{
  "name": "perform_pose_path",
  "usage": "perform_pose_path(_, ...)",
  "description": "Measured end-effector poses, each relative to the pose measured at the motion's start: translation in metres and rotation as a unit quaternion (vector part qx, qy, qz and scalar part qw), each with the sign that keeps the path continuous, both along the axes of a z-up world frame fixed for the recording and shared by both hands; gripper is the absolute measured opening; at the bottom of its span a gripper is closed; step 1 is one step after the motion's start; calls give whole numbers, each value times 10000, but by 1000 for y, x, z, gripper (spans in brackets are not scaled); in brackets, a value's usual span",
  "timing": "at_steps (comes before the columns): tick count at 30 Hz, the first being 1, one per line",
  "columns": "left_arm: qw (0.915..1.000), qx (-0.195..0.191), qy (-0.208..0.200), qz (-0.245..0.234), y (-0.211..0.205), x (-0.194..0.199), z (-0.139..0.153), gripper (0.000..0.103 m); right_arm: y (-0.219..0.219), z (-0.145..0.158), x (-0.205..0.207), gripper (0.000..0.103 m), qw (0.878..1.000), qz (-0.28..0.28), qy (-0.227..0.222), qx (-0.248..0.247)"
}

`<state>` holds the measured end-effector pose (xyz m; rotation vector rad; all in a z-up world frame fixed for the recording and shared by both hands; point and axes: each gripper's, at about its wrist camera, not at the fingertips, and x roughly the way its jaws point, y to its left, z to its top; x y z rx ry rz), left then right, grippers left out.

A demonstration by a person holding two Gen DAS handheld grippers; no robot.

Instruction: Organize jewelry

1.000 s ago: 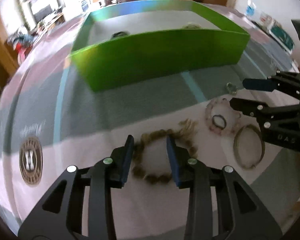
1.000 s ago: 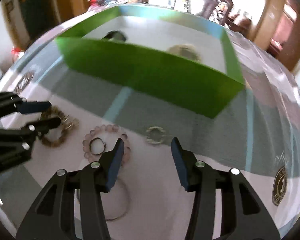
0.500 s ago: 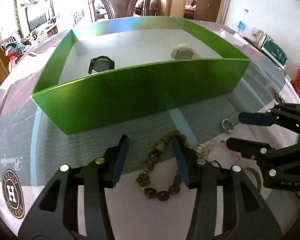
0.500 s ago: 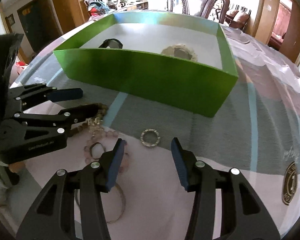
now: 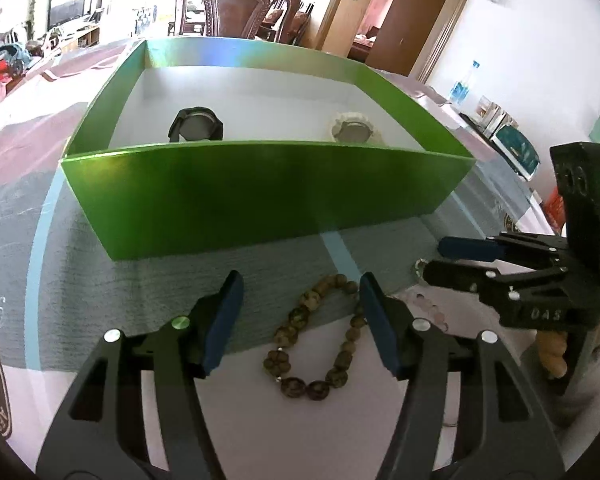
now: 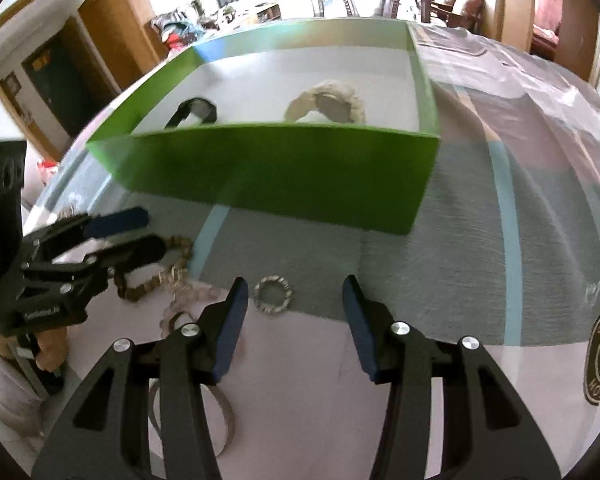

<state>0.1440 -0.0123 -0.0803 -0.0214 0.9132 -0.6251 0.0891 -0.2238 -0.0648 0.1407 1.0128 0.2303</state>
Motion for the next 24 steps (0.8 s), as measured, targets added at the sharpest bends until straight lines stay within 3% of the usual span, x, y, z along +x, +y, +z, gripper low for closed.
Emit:
perform_pose_path(2, 9999, 81, -37, 57, -8, -2, -1, 61, -1, 0, -1, 49, 10000, 7, -32, 53)
perform_pose_path(6, 9970, 665, -318, 246, -14, -9, 2, 57, 7, 6, -9, 49, 9996, 204, -175, -44)
perform_pose_path(8, 9955, 840, -413, 177, -18, -14, 5, 47, 16, 9, -14, 33, 9988, 342, -229, -266)
perform_pose_path(11, 9917, 1160, -549, 32, -26, -24, 6, 46, 37, 7, -24, 17, 9950, 648, -256, -711)
perform_pose_path(24, 9892, 1388, -473, -43, -27, -27, 3, 42, 54, -3, -25, 17, 9914, 949, -273, -856)
